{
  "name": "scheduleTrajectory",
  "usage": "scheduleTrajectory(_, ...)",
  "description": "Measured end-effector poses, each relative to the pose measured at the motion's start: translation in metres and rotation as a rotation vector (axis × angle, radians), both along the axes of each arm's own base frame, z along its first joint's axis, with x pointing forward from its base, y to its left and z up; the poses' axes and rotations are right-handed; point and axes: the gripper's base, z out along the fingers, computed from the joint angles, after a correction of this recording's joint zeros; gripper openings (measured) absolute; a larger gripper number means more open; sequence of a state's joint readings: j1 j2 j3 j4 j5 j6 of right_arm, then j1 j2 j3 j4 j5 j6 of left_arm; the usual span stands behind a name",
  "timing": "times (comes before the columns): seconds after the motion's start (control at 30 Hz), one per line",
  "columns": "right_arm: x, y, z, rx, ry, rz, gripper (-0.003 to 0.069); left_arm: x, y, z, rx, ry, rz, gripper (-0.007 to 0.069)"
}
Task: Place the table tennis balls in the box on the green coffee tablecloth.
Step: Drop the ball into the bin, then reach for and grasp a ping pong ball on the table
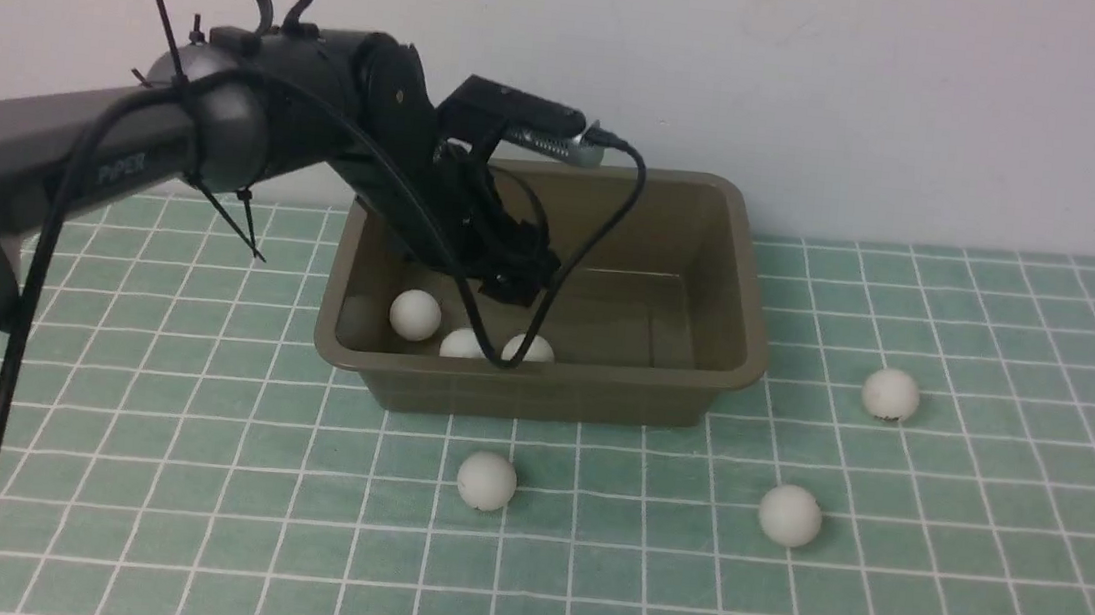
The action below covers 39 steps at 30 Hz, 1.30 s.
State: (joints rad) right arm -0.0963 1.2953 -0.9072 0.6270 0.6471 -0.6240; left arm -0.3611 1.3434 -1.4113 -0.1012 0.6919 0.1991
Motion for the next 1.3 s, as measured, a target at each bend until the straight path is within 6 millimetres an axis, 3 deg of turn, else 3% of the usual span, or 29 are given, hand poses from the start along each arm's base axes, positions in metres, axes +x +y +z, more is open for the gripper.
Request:
scheduleTrajectory(0.1, 0.023, -0.006, -0.014, -0.019, 0.057, -0.03, -0.0011, -0.025, 0.008, -0.024, -0.009, 0.065, 0.007, -0.0004)
scheduleTrajectory(0.37, 0.065, -0.006, -0.036, -0.062, 0.161, -0.053, -0.0011, -0.066, 0.018, -0.053, -0.09, 0.156, 0.005, -0.0004)
scheduleTrajectory(0.43, 0.074, 0.0, -0.041, -0.091, 0.182, -0.032, -0.0011, -0.075, 0.02, -0.06, -0.101, 0.172, 0.005, -0.0004)
scheduleTrajectory(0.6, 0.112, 0.038, -0.055, -0.275, 0.257, 0.006, -0.0011, -0.107, 0.031, -0.077, -0.119, 0.181, 0.004, -0.0004)
scheduleTrajectory(0.77, 0.139, 0.046, -0.067, -0.373, 0.309, -0.06, -0.0001, -0.134, 0.04, -0.09, -0.153, 0.179, 0.0, -0.0004)
scheduleTrajectory(0.93, 0.146, 0.055, -0.073, -0.308, 0.354, 0.001, 0.0129, -0.154, 0.045, -0.108, -0.183, 0.204, -0.003, -0.0004)
scheduleTrajectory(1.2, 0.152, 0.06, -0.096, -0.277, 0.411, 0.026, 0.0472, -0.169, 0.049, -0.118, -0.202, 0.21, -0.009, -0.0004)
scheduleTrajectory(1.3, 0.155, 0.061, -0.1, -0.275, 0.413, 0.026, 0.052, -0.17, 0.049, -0.117, -0.205, 0.211, -0.011, -0.0004)
